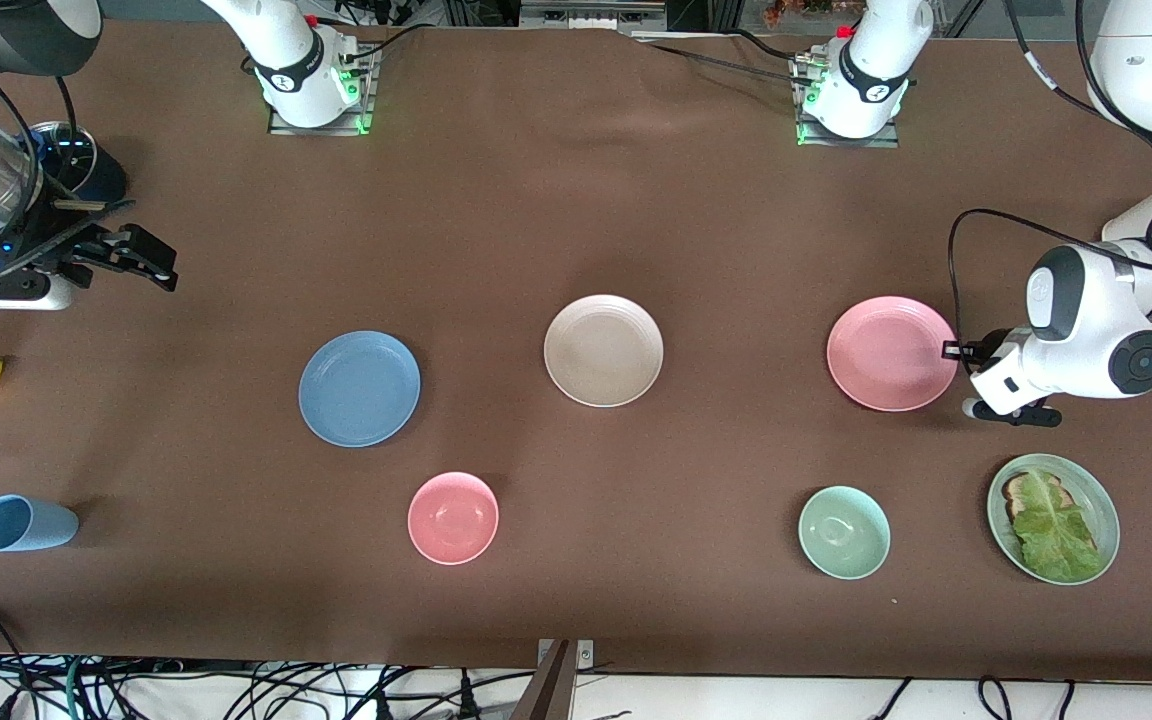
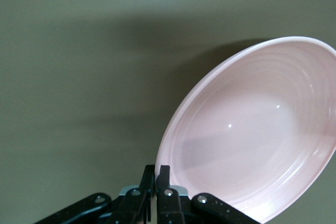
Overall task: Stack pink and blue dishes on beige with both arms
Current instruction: 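Close the left gripper on the pink plate rim, then carry the pink plate with the left gripper over the beige plate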
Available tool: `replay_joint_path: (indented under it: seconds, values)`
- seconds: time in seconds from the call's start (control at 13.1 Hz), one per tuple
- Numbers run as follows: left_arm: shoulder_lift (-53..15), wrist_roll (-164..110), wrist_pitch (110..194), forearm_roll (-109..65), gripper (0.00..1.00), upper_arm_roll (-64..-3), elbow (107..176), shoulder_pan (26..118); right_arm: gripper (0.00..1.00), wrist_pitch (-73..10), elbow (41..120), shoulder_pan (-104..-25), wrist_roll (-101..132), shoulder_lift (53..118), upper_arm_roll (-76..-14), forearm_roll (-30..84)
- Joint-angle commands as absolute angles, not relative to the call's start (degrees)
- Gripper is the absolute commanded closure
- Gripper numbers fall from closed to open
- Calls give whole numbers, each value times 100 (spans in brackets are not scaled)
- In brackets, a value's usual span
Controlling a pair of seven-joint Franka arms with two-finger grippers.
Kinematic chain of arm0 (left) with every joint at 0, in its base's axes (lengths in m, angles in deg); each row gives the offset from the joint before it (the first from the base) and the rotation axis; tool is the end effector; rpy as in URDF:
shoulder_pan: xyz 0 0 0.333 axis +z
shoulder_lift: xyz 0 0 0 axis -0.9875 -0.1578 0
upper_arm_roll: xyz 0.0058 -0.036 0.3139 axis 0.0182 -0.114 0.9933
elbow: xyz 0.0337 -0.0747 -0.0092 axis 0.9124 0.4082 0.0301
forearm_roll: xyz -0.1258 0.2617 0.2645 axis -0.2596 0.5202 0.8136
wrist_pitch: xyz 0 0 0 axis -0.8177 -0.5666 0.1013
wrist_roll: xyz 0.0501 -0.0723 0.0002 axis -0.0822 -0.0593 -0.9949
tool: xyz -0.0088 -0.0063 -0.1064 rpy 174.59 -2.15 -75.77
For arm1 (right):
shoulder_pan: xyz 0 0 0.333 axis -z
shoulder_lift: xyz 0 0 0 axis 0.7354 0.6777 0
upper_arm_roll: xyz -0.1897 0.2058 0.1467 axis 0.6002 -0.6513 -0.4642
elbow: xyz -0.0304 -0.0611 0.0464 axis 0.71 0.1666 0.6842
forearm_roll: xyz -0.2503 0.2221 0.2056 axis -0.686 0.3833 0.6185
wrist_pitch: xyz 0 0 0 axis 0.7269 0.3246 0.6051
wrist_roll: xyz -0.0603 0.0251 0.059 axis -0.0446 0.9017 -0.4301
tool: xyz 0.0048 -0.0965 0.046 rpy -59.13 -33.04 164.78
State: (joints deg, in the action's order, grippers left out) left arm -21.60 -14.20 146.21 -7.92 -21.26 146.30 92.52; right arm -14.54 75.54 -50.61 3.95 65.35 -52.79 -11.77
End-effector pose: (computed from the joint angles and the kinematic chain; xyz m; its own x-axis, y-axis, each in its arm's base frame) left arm 0.6001 0.0665 0.2430 0.9304 -0.0615 -0.3614 -0.0560 -0.9981 0.0256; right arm 0.5780 0.0523 0.5740 0.9995 -0.0193 0.0238 -0.0198 -0.9995 0.0228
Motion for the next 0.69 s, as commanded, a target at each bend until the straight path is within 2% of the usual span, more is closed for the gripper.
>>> replay_joint_path:
  seconds: [0.0, 0.38, 0.61]
  values:
    - [-2184, -2109, 13989, -1097, 100, -2477, 14125, 9164, 0, -1397, 7636, -5059, 320, 6384, -5295, -1255]
    - [-2202, -4138, 13979, -1599, 100, -3593, 13895, 9059, 0, -1406, 7636, -5059, 320, 6384, -5304, -1256]
    - [-2342, -4388, 14014, -2204, 100, -3718, 13746, 8569, 0, -1406, 7636, -5059, 320, 6384, -5304, -1256]
